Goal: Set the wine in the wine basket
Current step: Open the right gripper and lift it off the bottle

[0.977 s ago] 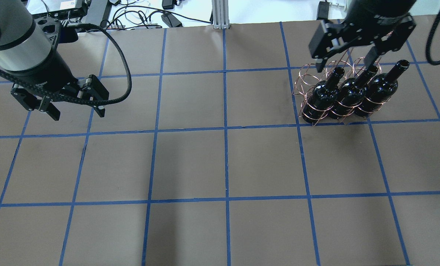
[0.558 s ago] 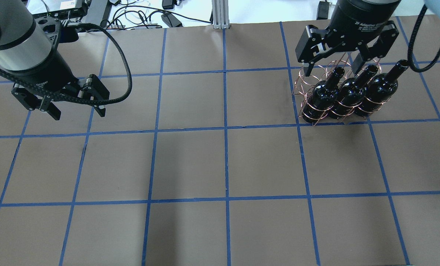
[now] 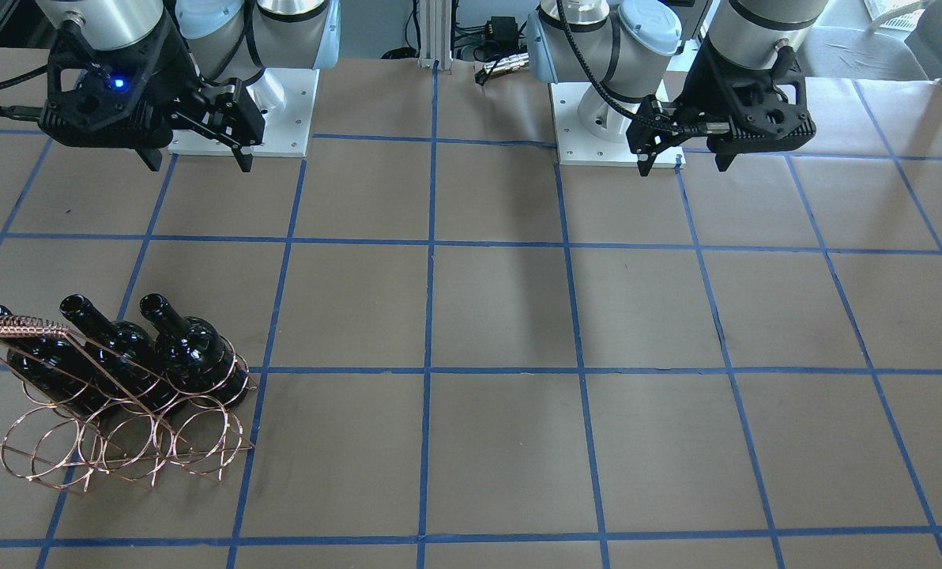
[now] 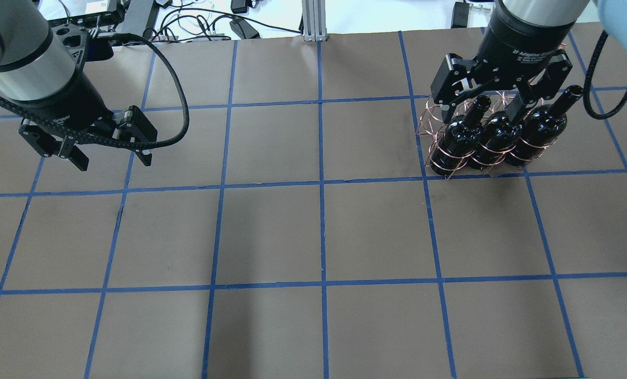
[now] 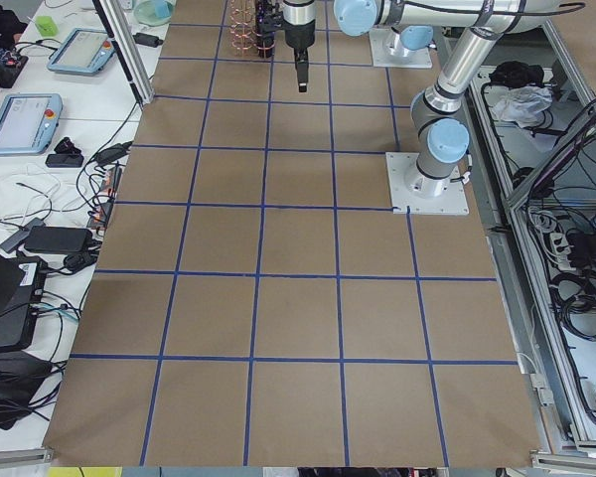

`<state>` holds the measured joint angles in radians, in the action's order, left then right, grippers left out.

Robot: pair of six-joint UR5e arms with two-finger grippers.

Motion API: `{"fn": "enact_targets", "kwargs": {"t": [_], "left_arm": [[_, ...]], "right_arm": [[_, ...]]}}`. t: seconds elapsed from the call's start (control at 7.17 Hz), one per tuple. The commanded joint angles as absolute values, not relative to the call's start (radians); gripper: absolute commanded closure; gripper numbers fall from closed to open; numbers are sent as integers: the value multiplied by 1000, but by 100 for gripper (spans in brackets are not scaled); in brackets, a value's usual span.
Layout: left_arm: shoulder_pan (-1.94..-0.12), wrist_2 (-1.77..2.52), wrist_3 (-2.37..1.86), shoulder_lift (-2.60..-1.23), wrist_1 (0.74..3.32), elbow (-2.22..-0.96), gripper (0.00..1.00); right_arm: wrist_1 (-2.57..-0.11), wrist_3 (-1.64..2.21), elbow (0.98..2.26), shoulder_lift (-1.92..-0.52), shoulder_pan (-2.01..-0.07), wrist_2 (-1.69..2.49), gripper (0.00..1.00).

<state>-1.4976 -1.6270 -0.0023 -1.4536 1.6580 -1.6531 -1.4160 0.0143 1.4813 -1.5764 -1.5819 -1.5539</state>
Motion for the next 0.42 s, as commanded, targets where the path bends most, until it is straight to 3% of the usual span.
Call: {"fn": "enact_targets", "kwargs": {"t": [0.0,0.28], "left_arm": [[-1505,-1623,-3,-1456,1654,-1655,0],[-1509,-1621,9,-1444,1637,-1646,0]], "right_arm": [[-1416,8,1486,-1575,-1578,-1563,0],[-1414,8,1488,-1577,-1578,-1566,0]]}}
